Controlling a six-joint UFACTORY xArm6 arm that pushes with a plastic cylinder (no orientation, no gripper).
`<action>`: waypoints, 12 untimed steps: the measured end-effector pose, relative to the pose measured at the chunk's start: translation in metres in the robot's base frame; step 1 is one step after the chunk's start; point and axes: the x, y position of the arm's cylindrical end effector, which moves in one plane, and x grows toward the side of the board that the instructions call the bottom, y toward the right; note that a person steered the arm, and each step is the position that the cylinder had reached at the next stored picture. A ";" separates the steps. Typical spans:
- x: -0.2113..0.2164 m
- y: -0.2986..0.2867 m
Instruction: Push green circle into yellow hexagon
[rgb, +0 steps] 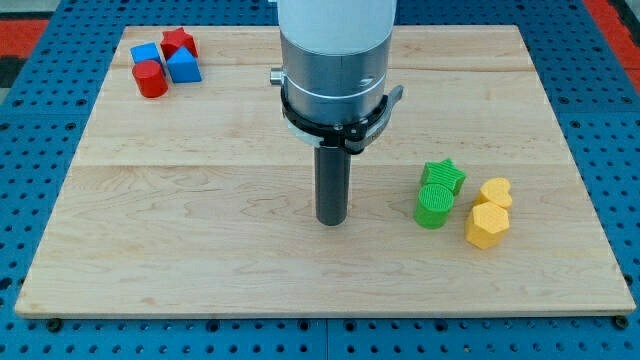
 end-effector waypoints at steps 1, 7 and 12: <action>0.000 0.000; -0.036 0.063; -0.042 0.056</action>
